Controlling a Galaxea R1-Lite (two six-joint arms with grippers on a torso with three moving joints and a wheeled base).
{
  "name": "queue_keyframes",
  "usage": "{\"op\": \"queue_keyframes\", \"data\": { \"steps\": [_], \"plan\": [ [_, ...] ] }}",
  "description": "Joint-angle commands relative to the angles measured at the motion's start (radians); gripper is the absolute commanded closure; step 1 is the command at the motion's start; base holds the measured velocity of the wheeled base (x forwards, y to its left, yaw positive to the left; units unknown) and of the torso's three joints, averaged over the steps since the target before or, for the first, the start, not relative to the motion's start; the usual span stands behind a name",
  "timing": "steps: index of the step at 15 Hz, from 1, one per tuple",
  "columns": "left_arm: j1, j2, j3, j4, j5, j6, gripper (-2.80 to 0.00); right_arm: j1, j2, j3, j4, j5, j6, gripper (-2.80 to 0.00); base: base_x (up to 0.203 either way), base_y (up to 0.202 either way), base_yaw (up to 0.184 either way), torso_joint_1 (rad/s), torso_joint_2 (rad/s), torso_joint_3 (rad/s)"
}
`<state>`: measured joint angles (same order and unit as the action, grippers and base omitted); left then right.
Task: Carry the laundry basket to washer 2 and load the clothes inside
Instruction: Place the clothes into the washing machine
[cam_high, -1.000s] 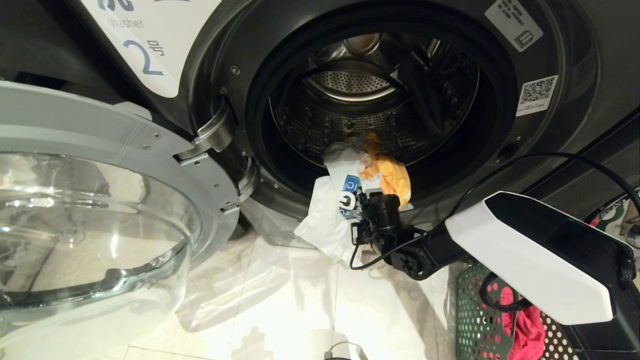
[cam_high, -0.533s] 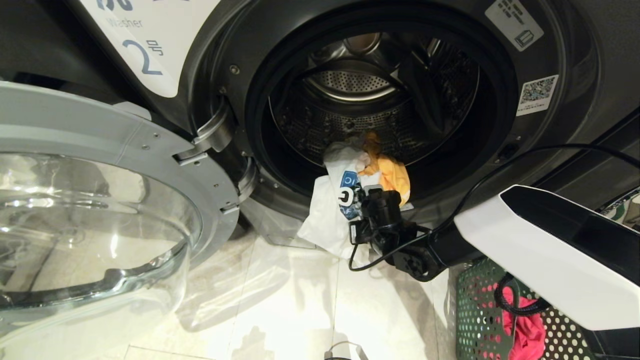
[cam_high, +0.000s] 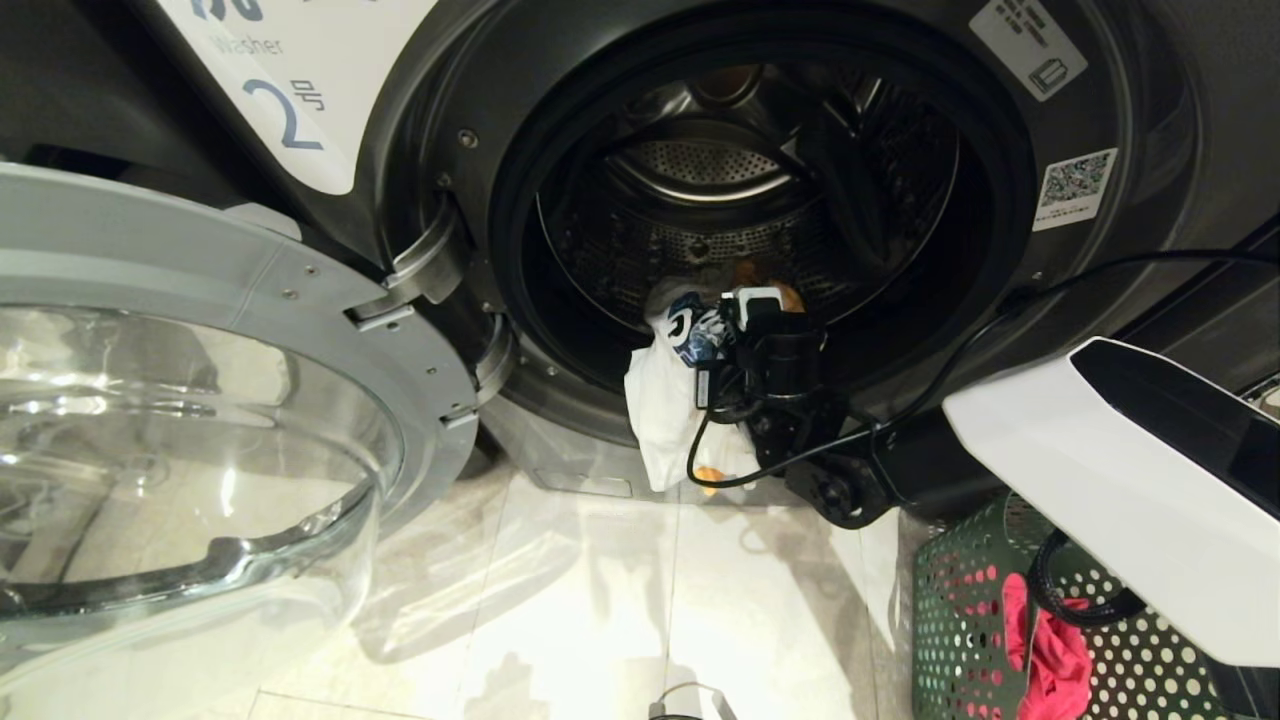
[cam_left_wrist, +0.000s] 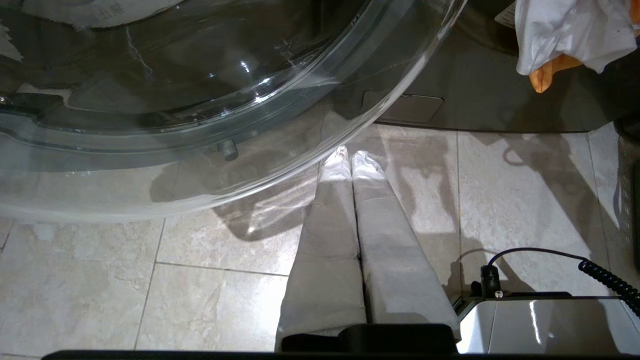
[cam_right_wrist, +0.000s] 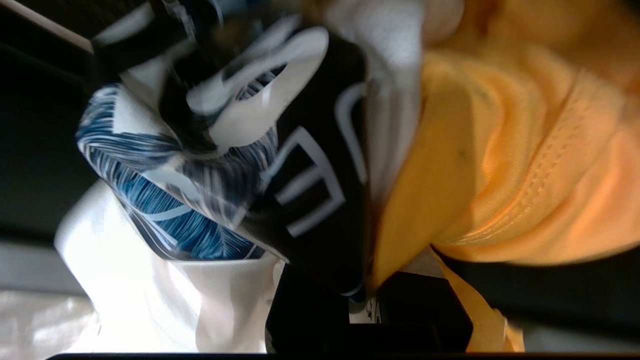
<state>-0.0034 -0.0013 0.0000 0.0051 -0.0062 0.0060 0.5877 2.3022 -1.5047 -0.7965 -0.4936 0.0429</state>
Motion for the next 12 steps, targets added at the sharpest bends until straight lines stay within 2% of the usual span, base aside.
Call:
{"op": "queue_keyframes", "data": {
  "steps": [1,3,6,8,10,12],
  "plan": [
    [-0.001,0.001,0.000,0.000,0.000,0.000,0.00,0.001,0.018,-0.045,-0.076,-0.002,-0.056,0.00,0.000,0.000,0.000,0.000,0.00,0.000],
    [-0.001,0.000,0.000,0.001,0.000,0.000,0.00,0.000,0.069,-0.134,-0.149,-0.002,-0.133,0.00,0.000,0.000,0.000,0.000,0.00,0.000],
    [-0.001,0.001,0.000,-0.001,0.000,0.000,0.00,-0.005,0.177,-0.354,-0.233,-0.001,-0.250,0.00,0.000,0.000,0.000,0.000,0.00,0.000],
    [-0.001,0.000,0.000,-0.001,0.000,0.000,0.00,-0.036,0.263,-0.462,-0.276,0.012,-0.381,0.00,0.000,0.000,0.000,0.000,0.00,0.000],
    [-0.001,0.001,0.000,-0.001,0.000,0.000,0.00,-0.075,0.287,-0.473,-0.385,0.098,-0.468,0.00,0.000,0.000,0.000,0.000,0.00,0.000],
    [-0.001,0.000,0.000,0.001,0.000,0.000,0.00,-0.097,0.268,-0.474,-0.424,0.185,-0.530,0.00,0.000,0.000,0.000,0.000,0.00,0.000]
  ]
}}
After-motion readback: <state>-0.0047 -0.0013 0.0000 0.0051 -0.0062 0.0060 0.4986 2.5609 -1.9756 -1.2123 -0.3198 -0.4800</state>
